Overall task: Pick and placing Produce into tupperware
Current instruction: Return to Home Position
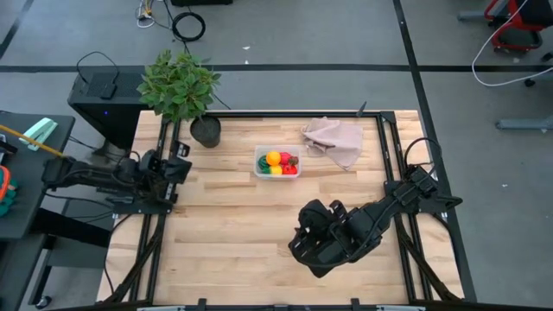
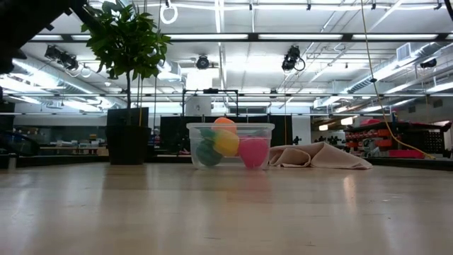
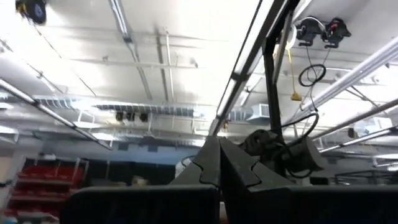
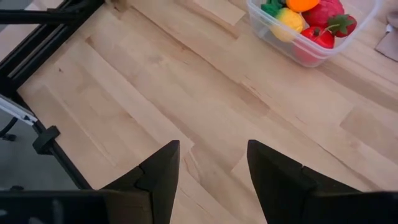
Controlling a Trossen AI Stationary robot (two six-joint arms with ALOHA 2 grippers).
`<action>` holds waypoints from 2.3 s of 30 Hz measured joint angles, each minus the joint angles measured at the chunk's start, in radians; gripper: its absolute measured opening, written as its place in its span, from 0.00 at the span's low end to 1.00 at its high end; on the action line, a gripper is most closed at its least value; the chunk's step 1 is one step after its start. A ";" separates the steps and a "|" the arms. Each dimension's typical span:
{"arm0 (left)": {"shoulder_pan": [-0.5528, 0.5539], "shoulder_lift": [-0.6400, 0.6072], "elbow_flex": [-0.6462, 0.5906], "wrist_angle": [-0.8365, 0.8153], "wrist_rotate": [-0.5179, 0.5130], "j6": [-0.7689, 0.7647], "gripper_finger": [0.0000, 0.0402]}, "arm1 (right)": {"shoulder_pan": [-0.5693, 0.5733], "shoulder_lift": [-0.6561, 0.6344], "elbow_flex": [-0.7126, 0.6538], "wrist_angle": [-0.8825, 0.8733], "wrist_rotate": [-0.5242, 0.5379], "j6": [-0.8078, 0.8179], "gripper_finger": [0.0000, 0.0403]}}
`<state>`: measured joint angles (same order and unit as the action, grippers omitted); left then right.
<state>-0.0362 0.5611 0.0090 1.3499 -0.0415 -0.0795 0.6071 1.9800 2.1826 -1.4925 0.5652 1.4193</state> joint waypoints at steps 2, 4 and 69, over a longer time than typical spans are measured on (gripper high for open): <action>0.012 -0.034 0.000 -0.048 0.015 -0.025 0.00 | -0.002 0.000 0.000 0.000 0.000 0.003 0.48; 0.024 -0.073 0.000 -0.098 0.037 -0.050 0.00 | -0.003 0.000 0.000 0.000 0.000 0.013 0.48; 0.044 -0.557 -0.001 -1.300 0.098 -0.231 0.00 | -0.029 0.000 0.000 0.131 0.159 -0.157 0.09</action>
<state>0.0078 0.0044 0.0082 0.0495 0.0566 -0.3107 0.5781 1.9800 2.1826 -1.3620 0.7246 1.2622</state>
